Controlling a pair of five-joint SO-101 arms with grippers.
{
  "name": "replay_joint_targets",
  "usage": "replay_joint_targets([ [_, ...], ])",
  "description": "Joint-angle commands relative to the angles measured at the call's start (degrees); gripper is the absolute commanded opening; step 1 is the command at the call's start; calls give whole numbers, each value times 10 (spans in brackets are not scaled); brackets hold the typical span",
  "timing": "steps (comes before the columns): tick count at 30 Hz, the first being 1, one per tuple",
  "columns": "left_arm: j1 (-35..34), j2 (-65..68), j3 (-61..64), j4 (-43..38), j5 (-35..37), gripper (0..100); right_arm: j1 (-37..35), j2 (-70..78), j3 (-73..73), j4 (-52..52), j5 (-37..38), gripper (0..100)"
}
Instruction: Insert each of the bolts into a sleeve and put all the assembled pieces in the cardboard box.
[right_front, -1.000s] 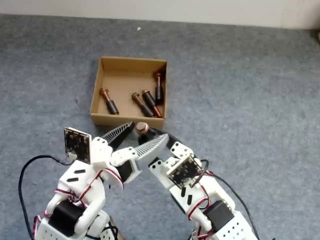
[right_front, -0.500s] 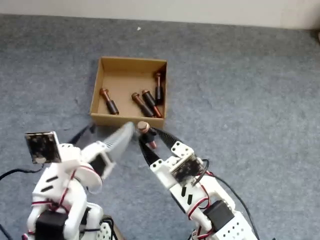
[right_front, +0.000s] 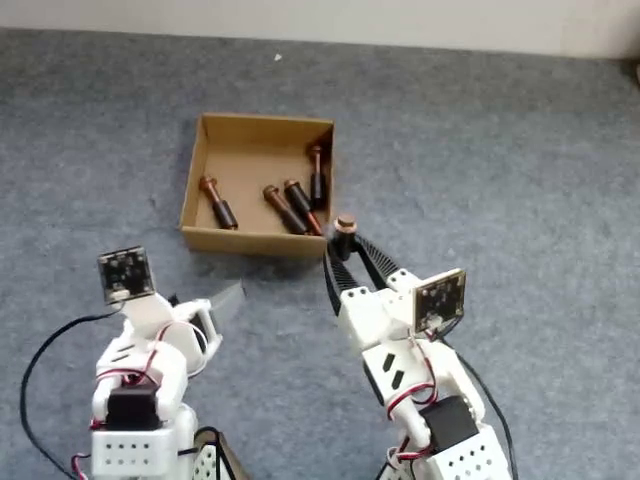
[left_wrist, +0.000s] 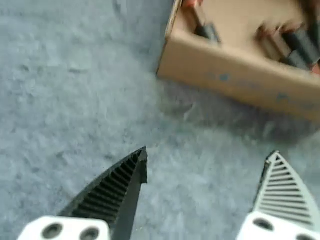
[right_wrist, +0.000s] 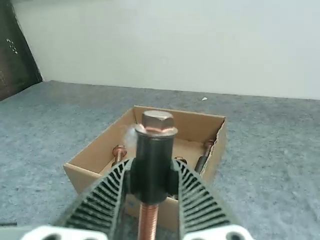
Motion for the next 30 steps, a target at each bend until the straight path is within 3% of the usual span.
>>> replay_joint_targets([
  [1,-11,0,29,-21,-19,361,9,-9,62,0,-8,4],
  [10,-10,0,28,-8,-16,351,21,-8,20,24,-85,4],
  [18,-11,0,28,-11,-19,75,20,8,-72,22,-84,4],
  [21,-8,0,28,-12,-20,7,20,77,-124,21,-85,4],
  [30,-8,0,28,-12,-17,7,21,462,-368,-59,-84,4],
])
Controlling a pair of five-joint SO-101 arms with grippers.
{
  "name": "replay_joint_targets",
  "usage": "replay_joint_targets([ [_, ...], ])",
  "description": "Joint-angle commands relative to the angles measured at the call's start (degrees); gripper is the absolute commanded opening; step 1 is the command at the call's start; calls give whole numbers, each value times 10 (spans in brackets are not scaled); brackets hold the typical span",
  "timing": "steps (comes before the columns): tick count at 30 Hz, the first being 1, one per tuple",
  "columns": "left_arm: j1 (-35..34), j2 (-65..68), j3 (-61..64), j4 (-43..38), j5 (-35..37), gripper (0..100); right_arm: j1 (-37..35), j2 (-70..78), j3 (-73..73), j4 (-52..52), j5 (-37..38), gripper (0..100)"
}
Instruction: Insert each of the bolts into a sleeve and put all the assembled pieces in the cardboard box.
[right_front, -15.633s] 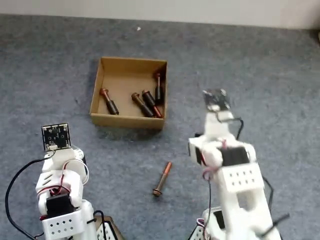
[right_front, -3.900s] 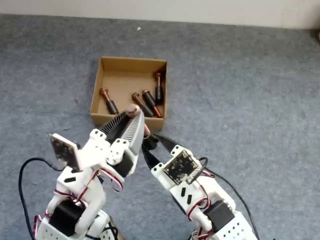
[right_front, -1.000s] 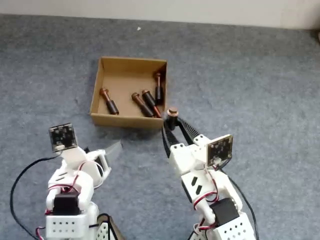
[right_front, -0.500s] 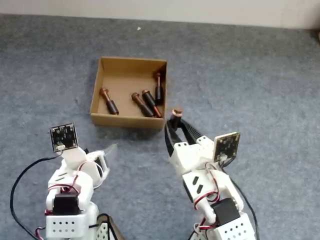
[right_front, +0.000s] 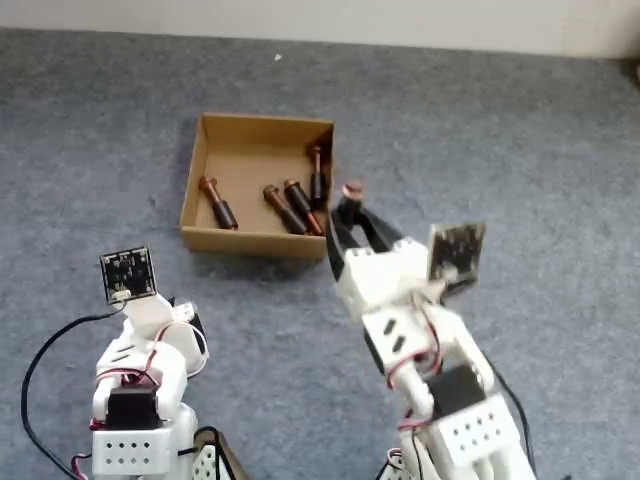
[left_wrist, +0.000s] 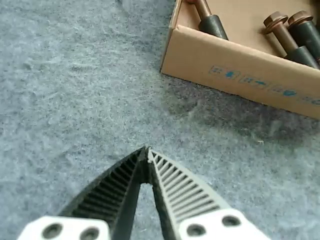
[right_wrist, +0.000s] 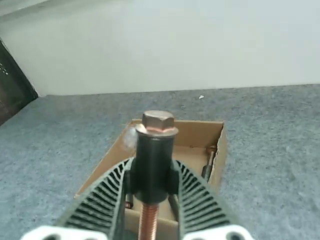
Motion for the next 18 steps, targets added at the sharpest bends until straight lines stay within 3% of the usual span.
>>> replay_joint_targets([
  [1,-3,-1,12,-7,-4,7,7,182,-144,-45,-4,4],
  [7,-5,-1,12,-7,-4,7,8,448,-328,-64,-4,4],
  [14,-5,-1,12,-7,-4,7,36,662,-508,-103,-2,4],
  [18,-5,-1,12,-7,-4,7,49,757,-573,-130,57,4],
])
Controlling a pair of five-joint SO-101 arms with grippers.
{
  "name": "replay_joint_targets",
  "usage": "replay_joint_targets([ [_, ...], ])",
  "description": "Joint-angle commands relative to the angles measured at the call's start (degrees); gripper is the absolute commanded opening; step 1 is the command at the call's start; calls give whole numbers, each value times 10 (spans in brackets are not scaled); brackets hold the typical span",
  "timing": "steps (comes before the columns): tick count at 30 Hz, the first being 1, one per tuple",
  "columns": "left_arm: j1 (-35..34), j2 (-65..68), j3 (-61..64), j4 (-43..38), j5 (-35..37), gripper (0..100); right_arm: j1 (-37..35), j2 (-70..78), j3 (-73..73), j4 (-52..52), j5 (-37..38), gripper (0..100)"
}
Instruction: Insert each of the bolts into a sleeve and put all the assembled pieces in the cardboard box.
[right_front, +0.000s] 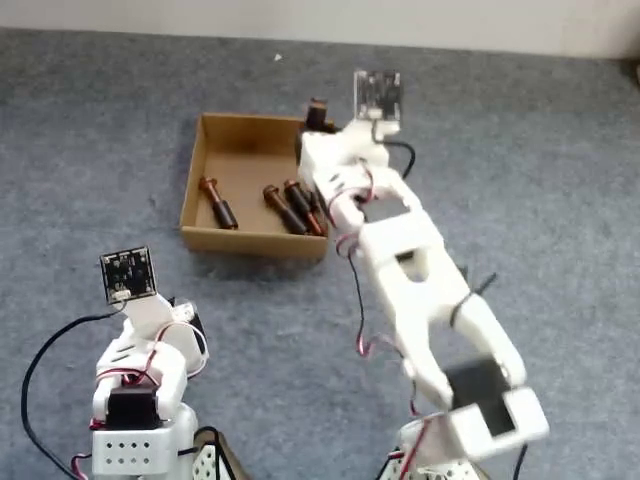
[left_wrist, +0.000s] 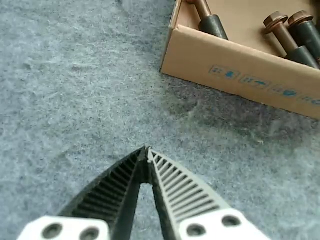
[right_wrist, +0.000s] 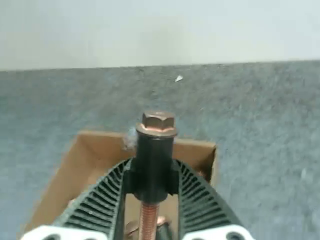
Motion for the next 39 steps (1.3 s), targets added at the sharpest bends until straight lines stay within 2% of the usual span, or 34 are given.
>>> replay_joint_targets([
  [1,-5,-1,11,-7,-4,7,15,51,-83,-39,55,4],
  [4,-6,-1,11,-7,-5,7,10,95,-96,-46,81,4],
  [10,-6,-1,11,-7,-6,7,-2,113,-95,-44,84,9],
  [12,-6,-1,11,-7,-6,7,-7,113,-94,-40,83,51],
  [16,-6,-1,11,-7,-7,7,-8,111,-98,34,81,181],
  [18,-6,-1,11,-7,-7,7,-8,111,-98,65,81,198],
  [25,-6,-1,11,-7,-7,7,-8,110,-83,97,81,181],
  [30,-6,-1,11,-7,-7,7,-30,65,-41,132,81,0],
  [34,-6,-1,11,-7,-7,7,-56,24,13,149,81,9],
  [39,-6,-1,11,-7,-7,7,-44,24,37,150,84,5],
])
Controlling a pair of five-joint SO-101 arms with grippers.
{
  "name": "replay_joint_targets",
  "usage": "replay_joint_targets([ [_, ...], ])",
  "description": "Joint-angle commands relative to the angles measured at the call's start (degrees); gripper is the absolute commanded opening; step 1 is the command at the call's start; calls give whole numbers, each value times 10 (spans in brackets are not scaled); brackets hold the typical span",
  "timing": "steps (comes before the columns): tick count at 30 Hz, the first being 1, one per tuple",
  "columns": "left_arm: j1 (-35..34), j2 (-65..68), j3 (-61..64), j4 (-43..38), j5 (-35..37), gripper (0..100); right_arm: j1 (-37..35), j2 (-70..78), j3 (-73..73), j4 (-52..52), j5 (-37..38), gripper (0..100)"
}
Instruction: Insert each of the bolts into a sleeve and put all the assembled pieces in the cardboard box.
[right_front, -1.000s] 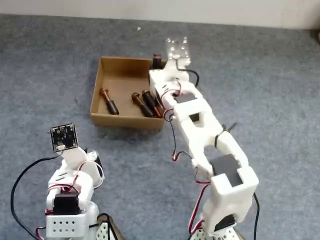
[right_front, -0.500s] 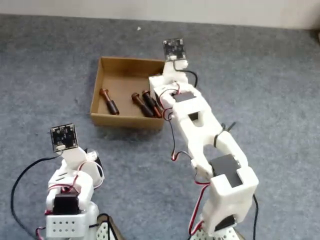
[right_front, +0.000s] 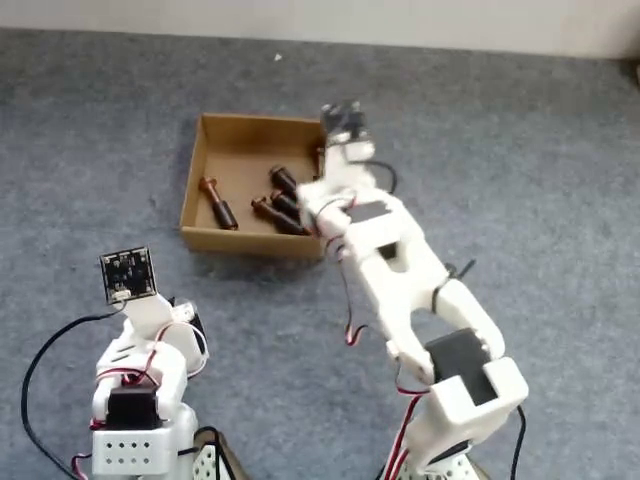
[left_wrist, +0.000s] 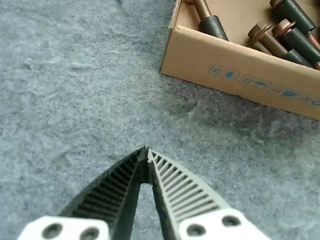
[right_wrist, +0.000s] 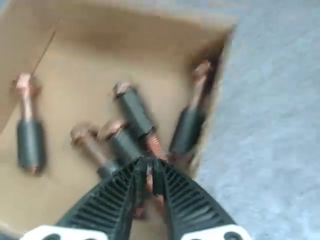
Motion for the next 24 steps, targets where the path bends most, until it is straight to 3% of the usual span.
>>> replay_joint_targets([
  [1,-6,-1,11,-7,-7,7,7,-35,-1,3,6,5],
  [6,-6,-1,11,-7,-7,7,36,-40,0,6,7,5],
  [10,-6,-1,11,-7,-7,7,46,-72,-5,95,7,5],
  [17,-6,-1,11,-7,-7,7,32,-255,9,243,8,5],
  [24,-6,-1,11,-7,-7,7,35,-424,144,261,8,5],
])
